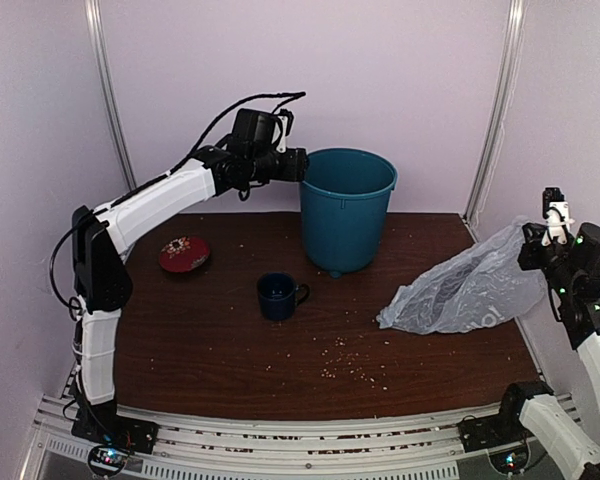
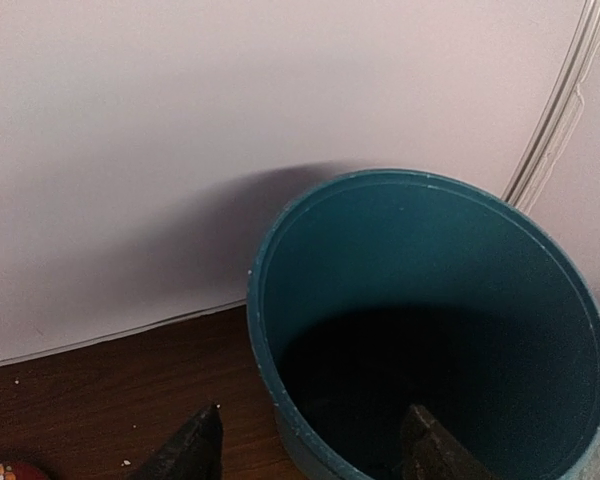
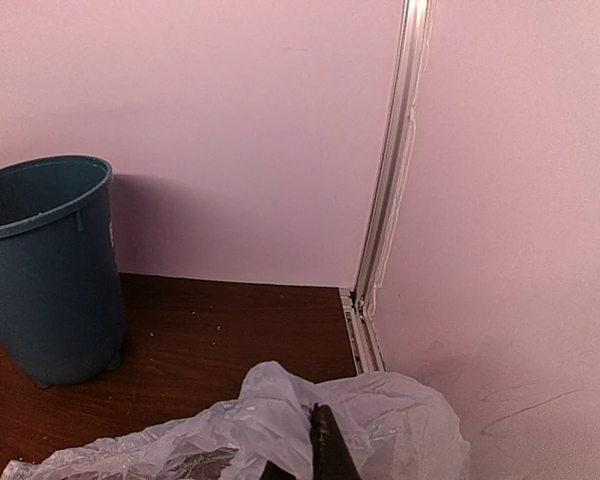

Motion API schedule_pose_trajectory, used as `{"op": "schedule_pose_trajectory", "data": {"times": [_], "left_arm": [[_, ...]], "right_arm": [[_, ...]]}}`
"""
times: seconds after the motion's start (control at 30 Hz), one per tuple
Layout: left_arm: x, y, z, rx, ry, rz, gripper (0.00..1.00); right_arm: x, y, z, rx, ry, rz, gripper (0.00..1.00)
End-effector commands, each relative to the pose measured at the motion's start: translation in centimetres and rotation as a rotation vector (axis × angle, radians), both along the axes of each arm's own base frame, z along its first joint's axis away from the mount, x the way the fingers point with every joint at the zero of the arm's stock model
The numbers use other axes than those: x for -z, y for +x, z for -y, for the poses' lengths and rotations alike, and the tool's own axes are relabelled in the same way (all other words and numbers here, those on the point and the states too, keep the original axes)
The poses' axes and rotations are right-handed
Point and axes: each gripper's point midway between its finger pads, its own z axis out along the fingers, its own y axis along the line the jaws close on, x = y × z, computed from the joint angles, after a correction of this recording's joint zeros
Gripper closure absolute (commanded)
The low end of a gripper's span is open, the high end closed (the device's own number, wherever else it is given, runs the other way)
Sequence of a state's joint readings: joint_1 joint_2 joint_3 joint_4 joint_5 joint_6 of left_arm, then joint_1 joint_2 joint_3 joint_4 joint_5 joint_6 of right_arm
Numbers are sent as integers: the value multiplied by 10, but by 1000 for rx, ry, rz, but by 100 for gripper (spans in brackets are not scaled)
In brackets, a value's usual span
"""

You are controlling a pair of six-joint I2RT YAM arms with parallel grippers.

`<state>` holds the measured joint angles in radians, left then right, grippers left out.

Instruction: Put the trash bags into the trash bin

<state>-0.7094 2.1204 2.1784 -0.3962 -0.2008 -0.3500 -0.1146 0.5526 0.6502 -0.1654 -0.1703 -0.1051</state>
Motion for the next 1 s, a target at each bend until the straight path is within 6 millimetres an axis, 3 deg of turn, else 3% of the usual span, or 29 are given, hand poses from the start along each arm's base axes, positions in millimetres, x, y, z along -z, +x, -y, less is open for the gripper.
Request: {"op": "schedule_pose_trajectory", "data": {"times": [0.0,0.13,0.37,0.83,0.9,0.97], "left_arm": [[1,7,9,60,-40,-1,37],[10,8,20,107,-33,-11,39],[17,16,26,119,-40,-22,52],[33,13,39,184,-40,-61,75],[36,12,40,187,-34,-72,72],[37,13,38,173,-33,-78,57]], "right_arm": [[-3,-3,-1,-11,-2,13,100],[-2,-3,1,-5,-4,11,100],[-3,-5,4,1,-1,13,100],[-5,-8,7,3,7,19,100],[-5,-8,7,3,8,19,100],[-5,-8,7,0,8,19,100]]}}
